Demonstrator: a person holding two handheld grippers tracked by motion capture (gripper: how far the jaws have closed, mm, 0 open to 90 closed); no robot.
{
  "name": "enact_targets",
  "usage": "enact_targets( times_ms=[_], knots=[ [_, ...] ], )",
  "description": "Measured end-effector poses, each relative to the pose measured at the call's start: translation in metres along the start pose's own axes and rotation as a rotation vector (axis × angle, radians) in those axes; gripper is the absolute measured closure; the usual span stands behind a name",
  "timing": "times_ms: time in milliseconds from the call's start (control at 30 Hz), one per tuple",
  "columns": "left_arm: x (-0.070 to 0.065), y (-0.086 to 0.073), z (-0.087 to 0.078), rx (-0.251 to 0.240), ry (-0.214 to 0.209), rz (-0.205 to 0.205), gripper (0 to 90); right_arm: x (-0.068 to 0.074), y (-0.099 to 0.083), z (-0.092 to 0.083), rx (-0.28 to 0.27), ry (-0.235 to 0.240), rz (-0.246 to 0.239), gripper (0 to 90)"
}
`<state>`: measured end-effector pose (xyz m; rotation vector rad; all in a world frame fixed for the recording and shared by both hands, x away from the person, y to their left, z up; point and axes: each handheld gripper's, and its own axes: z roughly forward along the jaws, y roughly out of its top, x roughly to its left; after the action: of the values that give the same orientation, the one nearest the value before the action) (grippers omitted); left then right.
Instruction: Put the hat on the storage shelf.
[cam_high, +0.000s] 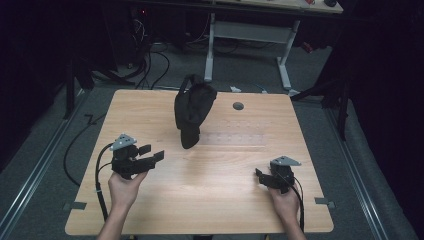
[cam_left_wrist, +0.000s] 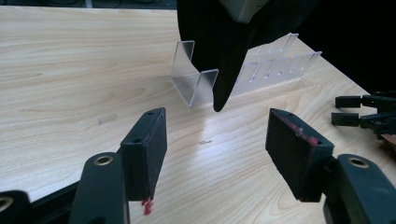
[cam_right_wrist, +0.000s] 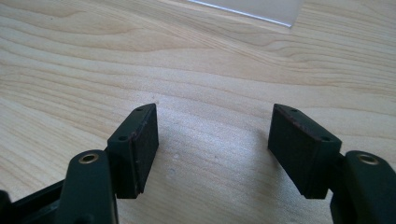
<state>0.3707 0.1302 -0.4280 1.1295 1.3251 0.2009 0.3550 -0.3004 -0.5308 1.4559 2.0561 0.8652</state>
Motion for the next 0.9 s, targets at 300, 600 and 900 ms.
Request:
enact_targets(
  times_ms=[300,600,900],
  knots=[
    [0.004,-0.005,-0.007,0.005,0.005,-0.009,38.2,0.000,0.000,0.000,0.000,0.000,0.001,33.6],
    [0.009,-0.014,-0.011,0.010,0.013,-0.026,38.2,0.000,0.000,0.000,0.000,0.000,0.001,33.6],
    [0.013,-0.021,-0.013,0.020,0.020,-0.043,38.7,0.000,0.000,0.000,0.000,0.000,0.001,33.6]
  ],
)
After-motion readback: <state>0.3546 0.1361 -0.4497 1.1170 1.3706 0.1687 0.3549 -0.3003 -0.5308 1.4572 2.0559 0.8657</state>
